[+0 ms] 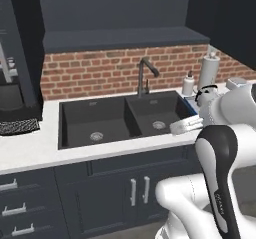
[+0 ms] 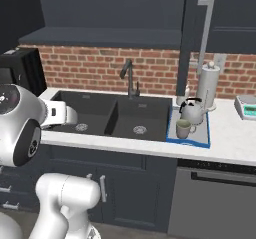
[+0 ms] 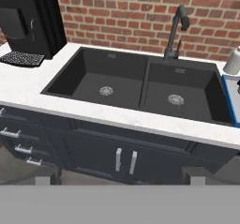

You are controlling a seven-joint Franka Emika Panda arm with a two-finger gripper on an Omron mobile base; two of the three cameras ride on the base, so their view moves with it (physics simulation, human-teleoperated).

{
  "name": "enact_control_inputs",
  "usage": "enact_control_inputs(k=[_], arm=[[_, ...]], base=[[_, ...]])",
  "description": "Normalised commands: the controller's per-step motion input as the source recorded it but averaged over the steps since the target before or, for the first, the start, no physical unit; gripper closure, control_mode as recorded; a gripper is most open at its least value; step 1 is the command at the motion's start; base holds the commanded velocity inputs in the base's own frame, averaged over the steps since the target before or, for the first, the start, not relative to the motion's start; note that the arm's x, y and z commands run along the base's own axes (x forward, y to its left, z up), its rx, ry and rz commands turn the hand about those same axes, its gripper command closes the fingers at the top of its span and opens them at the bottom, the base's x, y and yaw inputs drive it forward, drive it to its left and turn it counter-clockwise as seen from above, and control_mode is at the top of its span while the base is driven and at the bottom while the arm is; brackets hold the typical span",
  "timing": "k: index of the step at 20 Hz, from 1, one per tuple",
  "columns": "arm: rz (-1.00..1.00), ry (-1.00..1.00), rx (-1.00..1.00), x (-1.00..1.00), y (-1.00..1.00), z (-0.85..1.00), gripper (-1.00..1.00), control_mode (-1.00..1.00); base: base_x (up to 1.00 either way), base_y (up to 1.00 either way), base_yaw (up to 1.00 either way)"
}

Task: Pick the kettle from the counter and place it on the tray. Then pick the mug from the cabinet and place it on the tray. Then close the cabinet doors.

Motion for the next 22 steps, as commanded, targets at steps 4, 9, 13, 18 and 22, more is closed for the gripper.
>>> enact_control_inputs(k=[4, 9, 13, 18, 22], arm=[[0.0, 0.0, 0.0, 0.0, 0.0, 0.0, -1.0, 1.0], [0.0, 0.0, 0.0, 0.0, 0.0, 0.0, -1.0, 1.0], [0.0, 0.0, 0.0, 0.0, 0.0, 0.0, -1.0, 1.0], [0.0, 0.0, 0.0, 0.0, 0.0, 0.0, -1.0, 1.0], [0.0, 0.0, 0.0, 0.0, 0.0, 0.0, -1.0, 1.0]], base=[[0.49, 0.0, 0.0], [0.47, 0.0, 0.0], [0.44, 0.0, 0.0], [0.38, 0.0, 0.0], [0.25, 0.0, 0.0]])
